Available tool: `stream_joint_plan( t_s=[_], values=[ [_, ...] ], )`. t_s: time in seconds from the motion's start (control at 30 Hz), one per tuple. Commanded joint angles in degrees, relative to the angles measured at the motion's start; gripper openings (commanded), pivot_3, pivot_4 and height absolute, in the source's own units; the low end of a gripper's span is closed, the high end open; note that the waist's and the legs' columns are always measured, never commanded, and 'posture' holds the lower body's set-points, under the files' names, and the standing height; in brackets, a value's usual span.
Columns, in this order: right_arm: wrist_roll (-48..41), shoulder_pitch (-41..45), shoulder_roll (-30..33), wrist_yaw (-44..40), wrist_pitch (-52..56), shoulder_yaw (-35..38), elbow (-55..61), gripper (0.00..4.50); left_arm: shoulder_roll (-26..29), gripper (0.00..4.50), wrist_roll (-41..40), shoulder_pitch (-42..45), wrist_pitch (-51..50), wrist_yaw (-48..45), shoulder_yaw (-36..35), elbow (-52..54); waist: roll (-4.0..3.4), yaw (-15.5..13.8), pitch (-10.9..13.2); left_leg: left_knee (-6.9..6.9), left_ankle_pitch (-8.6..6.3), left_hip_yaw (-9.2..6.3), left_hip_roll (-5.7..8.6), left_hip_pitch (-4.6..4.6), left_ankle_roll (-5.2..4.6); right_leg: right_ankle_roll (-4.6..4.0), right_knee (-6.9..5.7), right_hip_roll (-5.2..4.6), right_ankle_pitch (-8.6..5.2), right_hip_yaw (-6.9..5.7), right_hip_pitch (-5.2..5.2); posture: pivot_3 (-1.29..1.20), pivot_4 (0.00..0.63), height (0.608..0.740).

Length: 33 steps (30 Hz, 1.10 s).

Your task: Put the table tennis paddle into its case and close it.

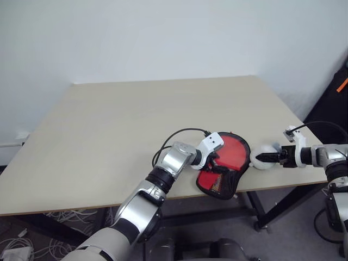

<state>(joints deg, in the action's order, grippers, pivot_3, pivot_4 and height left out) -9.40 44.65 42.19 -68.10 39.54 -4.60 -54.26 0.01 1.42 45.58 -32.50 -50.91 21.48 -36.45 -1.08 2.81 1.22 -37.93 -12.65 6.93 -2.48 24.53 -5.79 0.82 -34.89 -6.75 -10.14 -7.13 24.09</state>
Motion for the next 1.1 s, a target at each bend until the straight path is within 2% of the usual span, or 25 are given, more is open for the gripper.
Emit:
stream_joint_plan(
  t_s=[0.03,0.23,0.3,0.37,0.63,0.93,1.1],
  values=[
    [-0.8,-0.3,0.9,-0.3,-1.2,2.1,3.9,3.2,1.3,3.73,2.2,-3.2,-4.2,0.0,2.8,-5.4,0.01,0.0,0.0,0.0,0.0,0.0,0.0,0.0,0.0,0.0,0.0,0.0,0.0,0.0,0.0,0.0,0.0,0.74],
    [-3.8,-5.1,3.6,-3.7,1.6,5.1,11.2,1.18,1.2,3.73,2.3,-3.8,-4.4,-0.2,3.4,-5.0,0.02,-0.1,0.0,0.0,0.0,0.0,0.0,0.01,0.0,0.0,0.01,0.0,0.0,-0.01,0.0,0.0,0.0,0.74],
    [-5.3,-7.8,4.9,-4.9,3.5,6.2,15.5,0.74,1.1,3.73,2.3,-4.0,-4.5,-0.2,3.4,-4.9,0.08,0.0,0.0,0.0,0.0,-0.01,0.01,0.01,0.0,0.0,0.02,-0.01,0.0,0.0,-0.01,0.0,0.0,0.74],
    [-6.9,-10.3,5.9,-5.7,5.6,7.1,19.6,0.5,0.9,3.73,2.3,-3.9,-4.4,-0.2,3.5,-5.1,0.08,-0.1,0.0,0.0,0.0,-0.01,0.01,0.01,0.0,0.0,0.02,-0.02,0.0,0.0,-0.01,0.0,0.0,0.74],
    [-15.6,-26.5,7.4,-5.2,15.4,8.6,46.5,0.43,0.6,3.73,2.4,-3.5,-3.7,-0.3,3.5,-6.0,0.15,-0.5,0.1,0.0,-0.02,-0.08,0.0,0.01,0.02,0.02,0.05,-0.03,-0.03,-0.03,-0.02,0.0,0.0,0.74],
    [-19.5,-36.4,7.2,-2.6,18.5,3.8,62.3,0.43,0.9,3.73,2.5,-3.6,-3.7,-0.6,3.7,-5.6,0.25,-0.9,0.1,0.06,-0.07,-0.19,-0.01,0.02,0.08,0.02,0.12,-0.07,-0.03,-0.06,-0.01,0.0,0.0,0.74],
    [-23.5,-44.0,10.7,-3.3,20.8,3.4,74.0,0.43,1.1,3.73,2.6,-3.8,-3.7,-0.4,3.6,-5.5,0.31,-1.5,0.1,0.07,-0.12,-0.29,-0.01,0.04,0.13,0.04,0.17,-0.03,-0.06,-0.06,0.01,0.0,0.0,0.74]
  ],
)
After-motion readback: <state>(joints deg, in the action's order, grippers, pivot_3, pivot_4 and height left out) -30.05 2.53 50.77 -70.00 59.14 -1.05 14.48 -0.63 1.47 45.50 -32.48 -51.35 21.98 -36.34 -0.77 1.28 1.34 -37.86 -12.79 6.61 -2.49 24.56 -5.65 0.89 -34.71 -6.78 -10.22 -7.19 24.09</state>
